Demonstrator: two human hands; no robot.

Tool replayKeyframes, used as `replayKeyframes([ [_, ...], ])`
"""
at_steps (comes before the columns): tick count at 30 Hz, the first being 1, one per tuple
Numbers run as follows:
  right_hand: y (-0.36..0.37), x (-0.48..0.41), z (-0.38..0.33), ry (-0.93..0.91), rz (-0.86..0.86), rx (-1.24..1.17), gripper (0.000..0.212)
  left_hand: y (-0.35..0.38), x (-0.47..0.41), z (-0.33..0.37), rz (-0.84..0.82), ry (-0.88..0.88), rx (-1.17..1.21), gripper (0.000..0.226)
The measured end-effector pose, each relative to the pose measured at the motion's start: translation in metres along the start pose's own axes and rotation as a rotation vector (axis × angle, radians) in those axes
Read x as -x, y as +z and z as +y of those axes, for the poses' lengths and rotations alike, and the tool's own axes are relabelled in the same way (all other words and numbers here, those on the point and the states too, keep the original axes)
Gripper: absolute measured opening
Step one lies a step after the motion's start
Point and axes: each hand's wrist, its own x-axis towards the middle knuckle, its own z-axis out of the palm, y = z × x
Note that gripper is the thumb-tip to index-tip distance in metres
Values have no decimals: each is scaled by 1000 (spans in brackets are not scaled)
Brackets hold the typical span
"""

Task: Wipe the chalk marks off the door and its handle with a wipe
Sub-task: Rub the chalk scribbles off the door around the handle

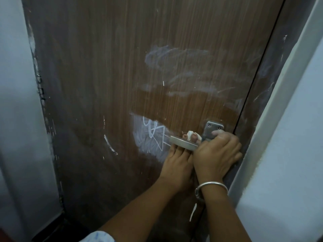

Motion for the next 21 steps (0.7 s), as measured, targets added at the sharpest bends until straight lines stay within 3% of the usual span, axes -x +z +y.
replayKeyframes([
  [10,-1,1,-2,33,-4,7,22,-4,-2,-1,45,-13,-149,70],
  [15,0,1,0,5,6,48,19,4,28,0,-171,-19,-261,58],
  [21,-1,0,-2,-7,2,30,25,-5,0,-1,-7,-34,-186,72],
])
